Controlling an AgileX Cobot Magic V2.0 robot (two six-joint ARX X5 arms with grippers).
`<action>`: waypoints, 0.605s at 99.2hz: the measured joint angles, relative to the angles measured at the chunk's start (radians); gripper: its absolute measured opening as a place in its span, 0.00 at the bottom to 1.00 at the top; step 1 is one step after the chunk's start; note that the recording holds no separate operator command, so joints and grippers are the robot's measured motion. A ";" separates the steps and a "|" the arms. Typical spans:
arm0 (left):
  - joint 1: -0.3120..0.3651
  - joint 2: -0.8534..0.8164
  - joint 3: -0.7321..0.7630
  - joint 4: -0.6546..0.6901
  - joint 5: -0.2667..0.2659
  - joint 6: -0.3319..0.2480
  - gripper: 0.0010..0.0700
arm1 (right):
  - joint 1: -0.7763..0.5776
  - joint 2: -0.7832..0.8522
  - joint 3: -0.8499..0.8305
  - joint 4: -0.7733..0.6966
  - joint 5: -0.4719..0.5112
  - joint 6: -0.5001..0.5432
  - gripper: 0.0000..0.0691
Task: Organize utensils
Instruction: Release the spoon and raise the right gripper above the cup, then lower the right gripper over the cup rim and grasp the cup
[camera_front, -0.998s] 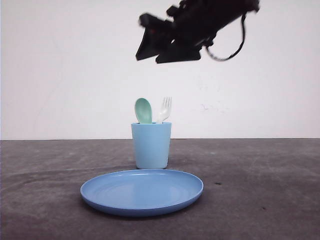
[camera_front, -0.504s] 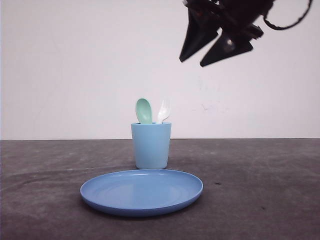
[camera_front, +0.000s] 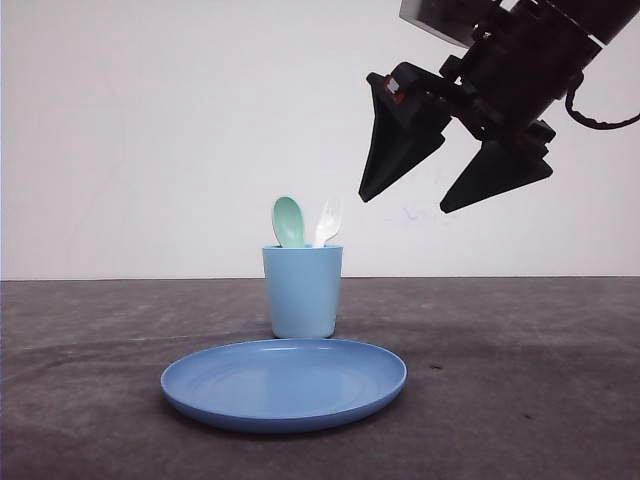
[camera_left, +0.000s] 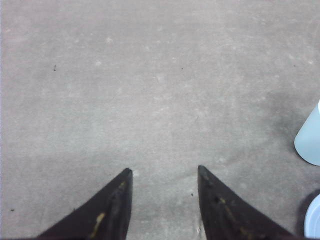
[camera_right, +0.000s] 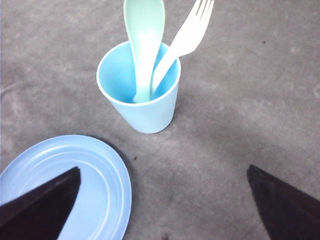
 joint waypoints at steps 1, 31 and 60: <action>0.000 0.000 0.000 0.000 0.000 0.000 0.33 | 0.000 0.000 0.000 0.000 0.000 0.000 0.98; 0.000 0.000 0.000 0.000 0.000 0.000 0.33 | 0.036 0.116 0.000 0.100 -0.007 0.000 0.99; 0.000 0.000 0.000 0.000 0.000 0.000 0.33 | 0.055 0.243 -0.002 0.333 -0.008 0.021 0.99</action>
